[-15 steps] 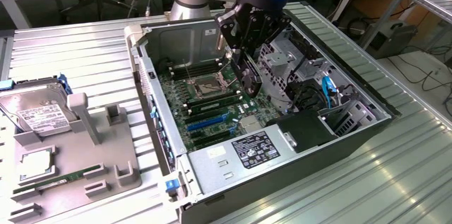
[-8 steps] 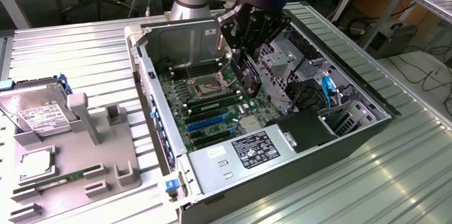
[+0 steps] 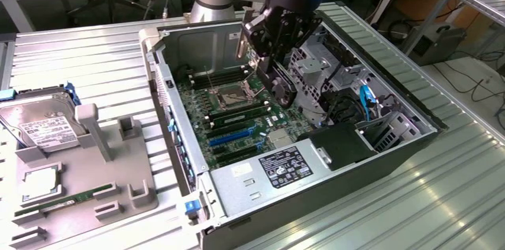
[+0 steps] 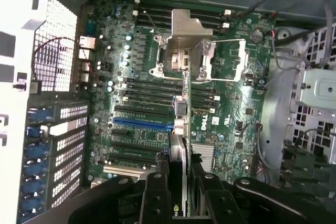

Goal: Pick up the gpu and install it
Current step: 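Insert the gpu into the slot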

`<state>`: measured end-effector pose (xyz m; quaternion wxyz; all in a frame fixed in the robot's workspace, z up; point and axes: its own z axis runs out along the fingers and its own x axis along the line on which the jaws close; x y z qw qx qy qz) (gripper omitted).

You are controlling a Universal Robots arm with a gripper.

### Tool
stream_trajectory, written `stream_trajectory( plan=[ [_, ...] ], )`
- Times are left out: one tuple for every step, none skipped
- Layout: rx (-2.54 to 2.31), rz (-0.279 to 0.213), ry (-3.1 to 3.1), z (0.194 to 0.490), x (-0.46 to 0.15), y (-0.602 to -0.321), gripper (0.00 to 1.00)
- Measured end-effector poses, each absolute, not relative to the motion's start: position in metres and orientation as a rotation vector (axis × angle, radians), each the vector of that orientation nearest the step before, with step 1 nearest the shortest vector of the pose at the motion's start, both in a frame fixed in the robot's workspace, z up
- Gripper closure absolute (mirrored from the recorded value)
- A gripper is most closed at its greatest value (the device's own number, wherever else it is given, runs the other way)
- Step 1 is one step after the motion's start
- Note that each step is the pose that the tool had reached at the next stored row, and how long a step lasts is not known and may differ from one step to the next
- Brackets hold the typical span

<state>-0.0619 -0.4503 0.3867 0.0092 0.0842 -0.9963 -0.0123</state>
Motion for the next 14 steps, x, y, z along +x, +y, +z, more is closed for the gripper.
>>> stream_trajectory(
  plan=[
    [0.289,-0.038,-3.109,0.386,-0.062,-0.45,0.74],
    [0.328,-0.038,-3.105,0.386,-0.062,-0.45,0.74],
    [0.355,-0.038,-3.102,0.385,-0.062,-0.45,0.74],
    [0.384,-0.037,-3.098,0.385,-0.062,-0.45,0.74],
    [0.412,-0.037,-3.094,0.385,-0.062,-0.45,0.74],
    [0.444,-0.037,-3.09,0.384,-0.062,-0.45,0.74],
    [0.475,-0.036,-3.085,0.383,-0.062,-0.45,0.74],
    [0.504,-0.036,-3.08,0.382,-0.062,-0.45,0.74],
    [0.549,-0.036,-3.072,0.381,-0.062,-0.45,0.74],
    [0.602,-0.035,-3.062,0.38,-0.062,-0.45,0.74],
    [0.643,-0.035,-3.053,0.379,-0.062,-0.45,0.74],
    [0.678,-0.034,-3.045,0.377,-0.062,-0.45,0.74],
    [0.725,-0.034,-3.034,0.376,-0.062,-0.45,0.74],
    [0.771,-0.033,-3.022,0.375,-0.062,-0.45,0.74]
  ],
)
